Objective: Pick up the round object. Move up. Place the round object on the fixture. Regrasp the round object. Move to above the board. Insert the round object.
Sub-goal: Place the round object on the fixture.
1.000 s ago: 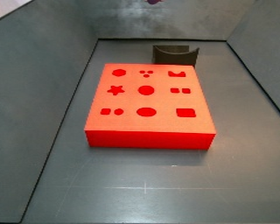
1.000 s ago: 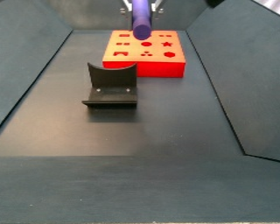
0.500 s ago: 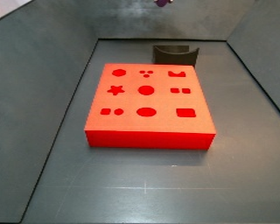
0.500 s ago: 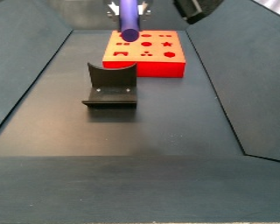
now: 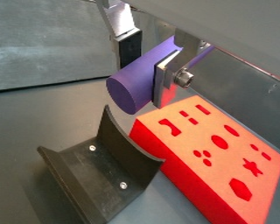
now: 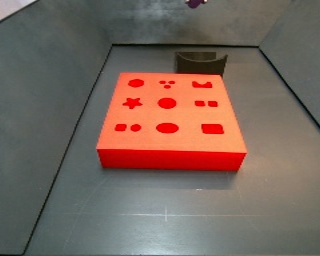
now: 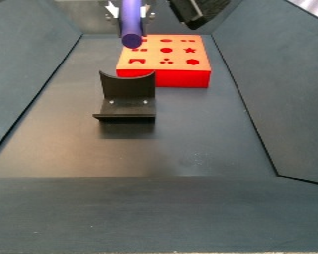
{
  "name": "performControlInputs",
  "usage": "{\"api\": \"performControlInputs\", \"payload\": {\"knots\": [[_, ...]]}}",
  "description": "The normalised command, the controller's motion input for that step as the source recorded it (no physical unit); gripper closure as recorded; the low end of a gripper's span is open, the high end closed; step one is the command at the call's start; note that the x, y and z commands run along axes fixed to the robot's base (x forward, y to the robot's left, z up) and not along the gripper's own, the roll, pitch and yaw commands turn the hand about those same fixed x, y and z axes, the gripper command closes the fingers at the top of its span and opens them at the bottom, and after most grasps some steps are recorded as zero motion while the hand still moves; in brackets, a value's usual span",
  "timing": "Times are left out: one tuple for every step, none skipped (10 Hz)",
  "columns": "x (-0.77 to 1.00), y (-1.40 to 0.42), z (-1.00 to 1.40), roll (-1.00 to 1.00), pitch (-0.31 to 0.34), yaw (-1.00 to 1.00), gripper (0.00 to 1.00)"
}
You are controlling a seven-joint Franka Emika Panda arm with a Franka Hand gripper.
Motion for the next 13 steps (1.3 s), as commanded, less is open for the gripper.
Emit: {"api": "performControlInputs", "payload": {"knots": [[0.27, 0.04, -0.01, -0.16, 0.088, -0.05, 1.0], [0.19, 0.04, -0.01, -0.16, 0.097, -0.05, 1.0], [0.13, 0.06, -1.0, -1.0, 0.009, -0.13, 1.0], [0.12, 0.07, -1.0, -1.0, 0.006, -0.14, 1.0], [0.12, 0.08, -1.0, -1.0, 0.013, -0.14, 1.0], [0.13, 0.08, -1.0, -1.0, 0.037, -0.14, 1.0], [0.15, 0.09, -1.0, -1.0, 0.046, -0.14, 1.0], [0.15, 0.09, -1.0, -1.0, 0.055, -0.15, 1.0], [0.16, 0.1, -1.0, -0.94, 0.051, -0.15, 1.0], [0.17, 0.1, -1.0, -0.72, 0.042, -0.14, 1.0], [0.18, 0.11, -1.0, -0.55, 0.038, -0.13, 1.0], [0.19, 0.12, -1.0, -0.39, 0.039, -0.12, 1.0], [0.2, 0.11, -1.0, -0.23, 0.037, -0.11, 1.0]]}}
